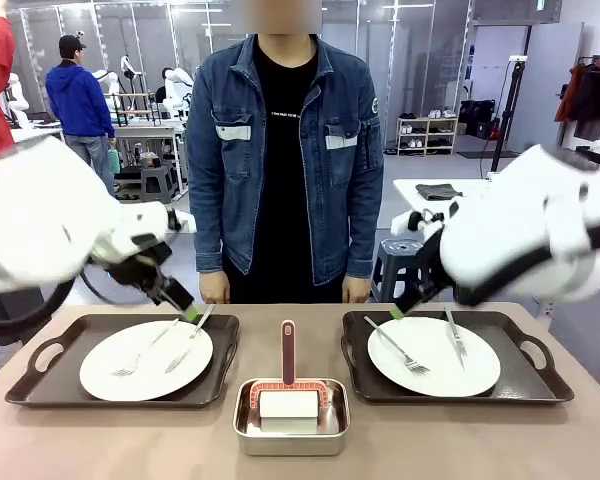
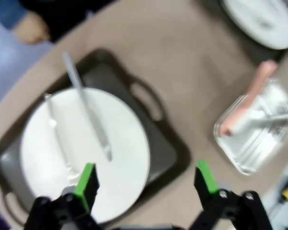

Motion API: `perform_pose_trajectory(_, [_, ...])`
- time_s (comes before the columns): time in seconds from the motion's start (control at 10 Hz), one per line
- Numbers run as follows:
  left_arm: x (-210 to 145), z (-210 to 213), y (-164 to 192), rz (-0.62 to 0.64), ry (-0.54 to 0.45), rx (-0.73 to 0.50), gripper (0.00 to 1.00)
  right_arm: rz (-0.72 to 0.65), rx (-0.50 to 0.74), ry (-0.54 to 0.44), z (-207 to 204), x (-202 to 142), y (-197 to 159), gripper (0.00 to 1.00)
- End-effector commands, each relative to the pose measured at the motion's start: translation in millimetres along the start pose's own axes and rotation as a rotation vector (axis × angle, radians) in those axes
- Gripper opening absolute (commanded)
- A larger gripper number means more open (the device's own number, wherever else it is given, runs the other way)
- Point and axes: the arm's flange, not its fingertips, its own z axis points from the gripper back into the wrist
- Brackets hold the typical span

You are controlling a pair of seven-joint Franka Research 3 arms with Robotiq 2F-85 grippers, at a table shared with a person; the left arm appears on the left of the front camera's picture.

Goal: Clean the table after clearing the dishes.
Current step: When the left (or right) Handle tray is removed, use the left hand (or right hand) to clean the left (or right) side of the table with the Lint Roller.

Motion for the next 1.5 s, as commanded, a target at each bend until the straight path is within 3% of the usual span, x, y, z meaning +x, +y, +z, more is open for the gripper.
perform_pose_trajectory(0.0, [5.9,37.6,49.7,0.035,0.011,-0.268,1.0,-0.027,0.256,-0.011,23.2,13.8,-50.9,1.0])
perform_pose_trajectory(0.3, [-25.4,93.6,112.2,0.199,-0.213,-0.586,1.0,-0.264,0.627,-0.196,70.6,-1.0,-109.8,1.0])
perform_pose_trajectory(0.5, [-85.8,127.6,160.5,0.408,-0.382,-0.728,1.0,-0.464,0.769,-0.291,98.5,-47.6,-154.5,1.0])
perform_pose_trajectory(0.6, [-124.4,137.2,180.5,0.483,-0.424,-0.727,1.0,-0.567,0.798,-0.302,110.4,-81.8,-179.0,1.0])
perform_pose_trajectory(0.9, [-263.2,170.0,228.7,0.7,-0.528,-0.736,1.0,-0.839,0.725,-0.307,139.9,-213.6,-251.0,1.0])
perform_pose_trajectory(1.0, [-304.2,163.0,244.8,0.781,-0.5,-0.74,1.0,-0.93,0.692,-0.307,140.1,-252.2,-266.4,1.0])
perform_pose_trajectory(1.1, [-343.4,152.2,258.4,0.926,-0.532,-0.734,1.0,-1.033,0.672,-0.297,133.7,-289.3,-276.5,1.0])
perform_pose_trajectory(1.2, [-358.9,143.5,259.5,0.964,-0.52,-0.725,1.0,-1.061,0.66,-0.318,125.8,-306.2,-278.8,1.0])
perform_pose_trajectory(1.3, [-357.6,134.8,262.5,0.961,-0.516,-0.726,1.0,-1.007,0.665,-0.293,109.9,-303.6,-277.3,1.0])
perform_pose_trajectory(1.4, [-363.3,152.5,249.8,0.939,-0.521,-0.706,1.0,-1.009,0.648,-0.306,136.2,-316.7,-281.0,1.0])
